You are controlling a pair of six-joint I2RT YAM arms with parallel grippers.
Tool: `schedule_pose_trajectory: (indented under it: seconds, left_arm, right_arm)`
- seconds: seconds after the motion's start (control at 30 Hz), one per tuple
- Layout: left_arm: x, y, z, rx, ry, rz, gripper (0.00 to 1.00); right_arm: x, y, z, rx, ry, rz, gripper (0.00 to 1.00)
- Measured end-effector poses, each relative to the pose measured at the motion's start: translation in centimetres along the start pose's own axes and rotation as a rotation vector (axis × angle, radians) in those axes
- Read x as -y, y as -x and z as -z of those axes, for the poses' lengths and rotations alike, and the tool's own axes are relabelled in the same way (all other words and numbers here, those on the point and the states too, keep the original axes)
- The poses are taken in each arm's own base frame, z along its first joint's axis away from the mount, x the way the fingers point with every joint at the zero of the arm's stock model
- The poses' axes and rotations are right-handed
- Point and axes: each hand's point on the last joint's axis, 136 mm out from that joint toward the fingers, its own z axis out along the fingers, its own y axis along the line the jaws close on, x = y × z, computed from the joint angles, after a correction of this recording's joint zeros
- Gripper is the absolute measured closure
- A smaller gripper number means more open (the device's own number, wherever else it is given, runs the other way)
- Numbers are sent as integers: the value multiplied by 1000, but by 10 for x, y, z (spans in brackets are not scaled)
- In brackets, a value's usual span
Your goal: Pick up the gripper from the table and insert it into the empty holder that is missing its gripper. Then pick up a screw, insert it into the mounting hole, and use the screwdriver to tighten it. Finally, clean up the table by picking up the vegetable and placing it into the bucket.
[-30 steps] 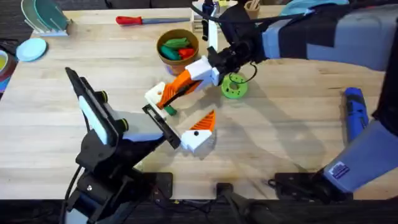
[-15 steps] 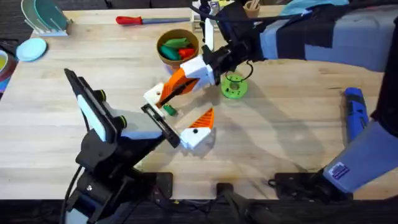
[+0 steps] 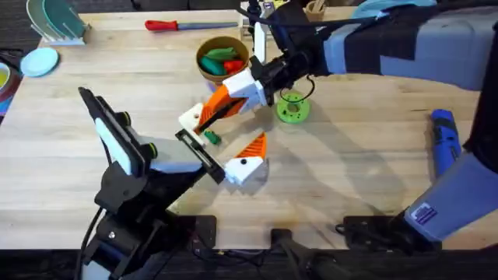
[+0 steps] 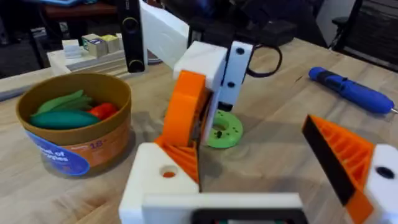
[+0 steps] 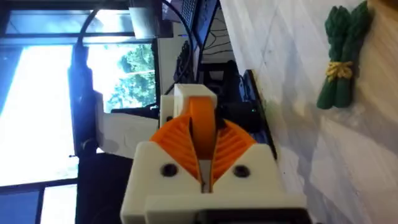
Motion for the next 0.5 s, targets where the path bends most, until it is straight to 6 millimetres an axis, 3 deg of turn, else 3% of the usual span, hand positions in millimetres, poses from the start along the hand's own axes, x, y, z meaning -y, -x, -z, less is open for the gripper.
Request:
schedule_pose_trajectory:
  seconds: [0.1,0.17,0.5]
  left_arm:
    - [0,0,0,0,-1,-4,8]
    - [1,0,0,0,-5,-9,8]
    - [7,0,0,-2,-37,-26,8]
  right_arm:
    - [-1,-1,0,-4,6,-10,833]
    - [-1,-1,0,-4,5,-14,785]
    - [-1,-2,-2,-9,5,-17,711]
